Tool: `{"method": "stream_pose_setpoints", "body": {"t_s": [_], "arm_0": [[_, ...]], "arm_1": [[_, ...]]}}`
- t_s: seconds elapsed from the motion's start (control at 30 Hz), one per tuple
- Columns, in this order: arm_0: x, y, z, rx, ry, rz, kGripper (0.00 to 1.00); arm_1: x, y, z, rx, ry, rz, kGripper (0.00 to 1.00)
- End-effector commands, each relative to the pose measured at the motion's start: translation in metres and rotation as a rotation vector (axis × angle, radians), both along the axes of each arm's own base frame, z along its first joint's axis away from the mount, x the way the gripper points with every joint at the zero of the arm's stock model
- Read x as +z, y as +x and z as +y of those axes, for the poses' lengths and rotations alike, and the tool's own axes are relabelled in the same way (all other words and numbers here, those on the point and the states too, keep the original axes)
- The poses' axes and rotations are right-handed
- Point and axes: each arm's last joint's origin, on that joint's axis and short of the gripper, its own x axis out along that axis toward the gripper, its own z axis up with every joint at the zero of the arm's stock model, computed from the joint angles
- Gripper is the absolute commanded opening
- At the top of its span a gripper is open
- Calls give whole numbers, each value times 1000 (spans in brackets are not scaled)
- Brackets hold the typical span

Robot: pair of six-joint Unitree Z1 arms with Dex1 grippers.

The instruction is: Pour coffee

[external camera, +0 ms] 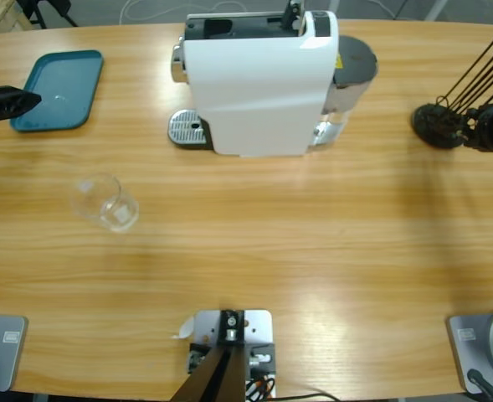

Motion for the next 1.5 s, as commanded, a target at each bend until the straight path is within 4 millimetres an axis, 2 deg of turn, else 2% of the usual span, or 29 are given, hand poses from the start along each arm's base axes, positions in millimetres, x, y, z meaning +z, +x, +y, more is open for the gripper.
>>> {"method": "stream_pose_setpoints", "body": {"t_s": [0.03, 0.4, 0.43, 0.5, 0.53, 0.63, 0.67, 0.7, 0.77, 0.97, 1.17, 1.3, 1.5], "arm_0": [[-14, 0, 0, -6, 18, 37, 931], [-14, 0, 1, -6, 17, 37, 931], [-14, 0, 0, -6, 18, 38, 931], [-14, 0, 0, -6, 18, 38, 931], [-14, 0, 0, -6, 18, 38, 931], [-15, 0, 0, -6, 20, 40, 931], [-15, 0, 0, -6, 20, 40, 931], [-15, 0, 0, -6, 19, 39, 931], [-15, 0, 0, -6, 19, 39, 931], [-16, 1, 0, -6, 19, 39, 931], [-16, 0, 0, -9, 15, 37, 931], [-15, -1, 1, -12, 9, 33, 931], [-13, -3, 2, -15, -5, 20, 931]], "arm_1": [[-8, 8, -6, -22, -18, 22, 600], [-14, 13, -8, -40, -34, 40, 580], [-15, 14, -8, -42, -34, 41, 476], [-16, 14, -8, -43, -35, 45, 419], [-16, 14, -8, -43, -35, 47, 343], [-18, 15, -8, -42, -36, 53, 312], [-18, 15, -8, -42, -37, 53, 205], [-18, 15, -8, -41, -38, 54, 176], [-19, 16, -8, -41, -39, 58, 0], [-19, 15, -9, -47, -48, 56, 0], [-6, 10, -10, -53, -66, 19, 0], [16, -5, -9, -53, -79, -2, 0], [63, -24, -7, -47, -87, -65, 0]]}}
